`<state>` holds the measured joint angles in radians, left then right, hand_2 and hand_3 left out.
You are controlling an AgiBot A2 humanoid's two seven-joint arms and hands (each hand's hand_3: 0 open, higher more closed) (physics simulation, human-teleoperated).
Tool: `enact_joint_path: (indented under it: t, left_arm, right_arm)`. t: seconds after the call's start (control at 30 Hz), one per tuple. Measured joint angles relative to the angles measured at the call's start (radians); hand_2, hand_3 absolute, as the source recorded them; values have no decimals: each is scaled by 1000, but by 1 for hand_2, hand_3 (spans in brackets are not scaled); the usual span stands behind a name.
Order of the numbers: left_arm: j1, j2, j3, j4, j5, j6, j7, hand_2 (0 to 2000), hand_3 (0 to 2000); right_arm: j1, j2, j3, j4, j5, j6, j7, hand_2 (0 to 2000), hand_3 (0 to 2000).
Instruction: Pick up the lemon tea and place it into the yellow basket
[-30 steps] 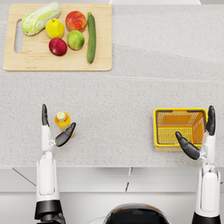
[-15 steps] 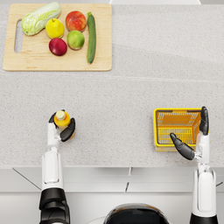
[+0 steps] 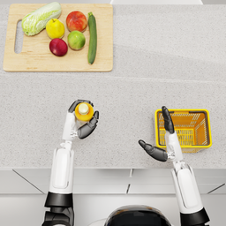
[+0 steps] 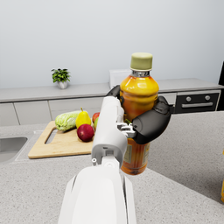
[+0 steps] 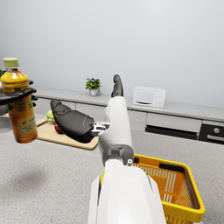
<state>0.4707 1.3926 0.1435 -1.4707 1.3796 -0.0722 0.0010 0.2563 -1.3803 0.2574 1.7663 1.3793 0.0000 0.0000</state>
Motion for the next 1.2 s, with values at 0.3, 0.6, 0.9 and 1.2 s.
enact_joint_path:
  t: [0.3, 0.6, 0.9, 1.2]
  left_arm:
    - [74, 76, 217, -151, 0, -3, -3, 2000, 2000]
    - [60, 35, 368, -229, 11, 0, 1, 2000, 2000]
    - [45, 7, 374, -229, 2, 73, -2, 0, 40]
    - [-58, -22, -64, -337, 0, 72, -1, 0, 0]
  right_arm:
    - [111, -99, 153, -150, 0, 0, 0, 0, 0]
    - [174, -130, 129, -234, 5, 251, -7, 2000, 653]
    - [193, -131, 130, -220, 3, 267, -7, 2000, 2000]
    - [216, -140, -311, -104, 0, 251, 3, 2000, 2000]
